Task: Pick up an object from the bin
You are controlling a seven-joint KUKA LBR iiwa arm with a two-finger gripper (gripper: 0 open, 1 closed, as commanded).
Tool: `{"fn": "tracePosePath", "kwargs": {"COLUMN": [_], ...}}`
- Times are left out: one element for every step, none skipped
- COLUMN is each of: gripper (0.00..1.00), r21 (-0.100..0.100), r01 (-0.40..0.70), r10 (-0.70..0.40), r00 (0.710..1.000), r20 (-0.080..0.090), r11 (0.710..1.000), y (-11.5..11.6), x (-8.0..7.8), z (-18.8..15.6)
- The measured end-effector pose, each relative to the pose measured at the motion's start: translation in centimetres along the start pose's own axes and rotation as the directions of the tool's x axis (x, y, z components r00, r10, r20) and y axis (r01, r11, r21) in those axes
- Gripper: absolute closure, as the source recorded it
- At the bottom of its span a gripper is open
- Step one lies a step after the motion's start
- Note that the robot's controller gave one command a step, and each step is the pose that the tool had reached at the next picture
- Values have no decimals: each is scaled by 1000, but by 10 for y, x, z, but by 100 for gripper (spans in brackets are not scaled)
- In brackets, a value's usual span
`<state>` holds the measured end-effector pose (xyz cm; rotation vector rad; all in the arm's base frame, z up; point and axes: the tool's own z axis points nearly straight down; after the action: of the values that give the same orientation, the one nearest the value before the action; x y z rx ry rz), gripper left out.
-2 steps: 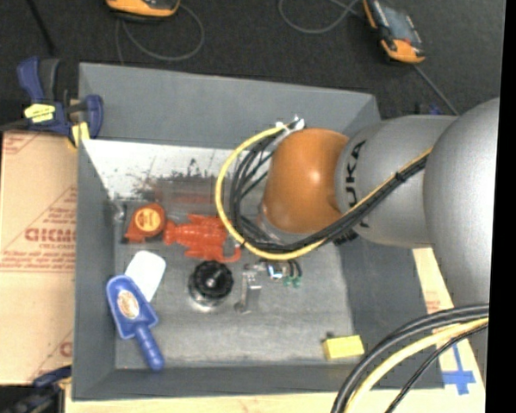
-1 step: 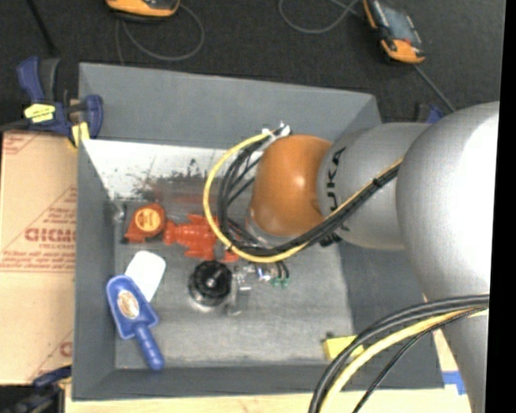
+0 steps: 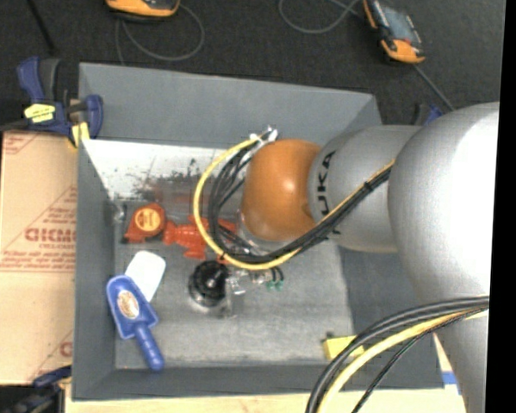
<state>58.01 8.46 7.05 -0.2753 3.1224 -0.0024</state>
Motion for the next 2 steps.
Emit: {"fn": "tracePosePath", "kwargs": {"gripper": [100,100], "r21": [-1,-2], "r01": [175,218], "r10": [-175,-218], "r00": [985,976], "r20": [2,4], "r11": [985,976], "y": [14,12], "x": [1,0], "z": [-1,-1]}}
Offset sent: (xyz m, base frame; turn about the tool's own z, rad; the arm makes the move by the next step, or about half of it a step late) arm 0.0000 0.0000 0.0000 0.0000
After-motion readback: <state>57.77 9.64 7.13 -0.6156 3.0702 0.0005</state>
